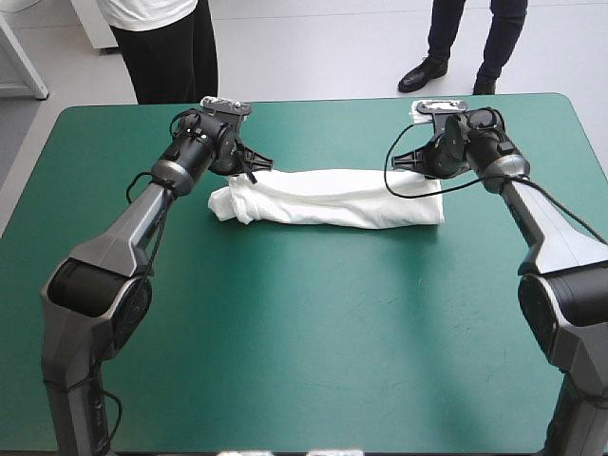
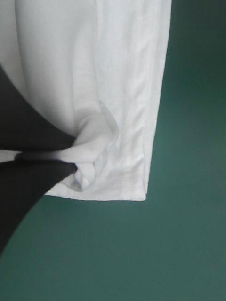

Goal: Fold the cloth

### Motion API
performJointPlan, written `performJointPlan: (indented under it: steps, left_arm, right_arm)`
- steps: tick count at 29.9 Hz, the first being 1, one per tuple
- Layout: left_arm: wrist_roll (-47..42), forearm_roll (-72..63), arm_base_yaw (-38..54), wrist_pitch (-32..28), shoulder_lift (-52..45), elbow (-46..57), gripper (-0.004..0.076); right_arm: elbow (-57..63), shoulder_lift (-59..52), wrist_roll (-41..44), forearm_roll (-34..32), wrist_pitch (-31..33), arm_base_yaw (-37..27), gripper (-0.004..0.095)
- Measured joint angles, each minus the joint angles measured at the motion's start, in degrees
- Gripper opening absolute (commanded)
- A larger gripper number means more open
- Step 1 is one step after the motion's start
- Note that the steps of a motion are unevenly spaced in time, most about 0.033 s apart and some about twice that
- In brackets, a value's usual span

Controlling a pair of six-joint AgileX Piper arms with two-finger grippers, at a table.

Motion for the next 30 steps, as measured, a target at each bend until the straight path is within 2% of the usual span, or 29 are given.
performJointPlan:
  steps: [6, 13, 15, 17, 20, 21, 23, 25, 26, 28, 30]
  left_arm:
    - [0.04, -0.22, 1.41, 1.99, 7.61, -7.15, -0.001]
    - [1.26, -0.67, 1.68, 2.49, 10.69, -8.86, -0.001]
    - [1.38, -0.67, 1.68, 1.7, 11.03, -8.86, -0.0004]
    - [1.45, -0.97, 1.68, 0.95, 11.22, -8.86, 0.0043]
    - [2.43, -2.22, 1.68, 0.55, 11.21, -8.89, 0.0201]
    - [2.93, -2.89, 1.68, 0.49, 11.21, -8.89, 0.0286]
    - [4.18, -4.6, 1.68, 1.04, 11.21, -9.03, 0.0407]
    - [4.95, -5.76, 1.68, 3.26, 11.21, -10.22, 0.0493]
    - [5.13, -6.03, 1.68, 4.59, 11.21, -11.2, 0.0508]
    - [5.26, -6.26, 1.68, 8.33, 11.21, -13.73, 0.0496]
    - [5.49, -6.26, 1.68, 11.4, 11.21, -16.52, 0.0437]
  right_arm:
    - [-3.45, 5.09, 0.9, 0.06, -0.52, -1.24, -0.0017]
    - [-4.23, 9.2, 0.52, 3.67, -0.65, -2.97, -0.0015]
    - [-4.24, 9.69, 0.14, 4.31, -0.59, -3.14, 0.0028]
    - [-4.29, 9.88, -1.02, 4.84, -0.53, -3.16, 0.0132]
    - [-4.81, 9.88, -1.93, 5.85, -0.04, -3.18, 0.0374]
    - [-5.25, 9.88, -2.07, 6.15, 0.47, -3.18, 0.0455]
    - [-6.71, 9.88, -2.34, 7.2, 2.39, -3.18, 0.0556]
    - [-8.96, 9.88, -2.49, 8.23, 5.08, -3.18, 0.0557]
    - [-10.01, 9.88, -2.49, 8.5, 6.11, -3.18, 0.0545]
    - [-12.81, 9.88, -2.49, 8.69, 7.83, -3.18, 0.0512]
    - [-15.0, 9.7, -2.49, 8.84, 8.78, -3.23, 0.0474]
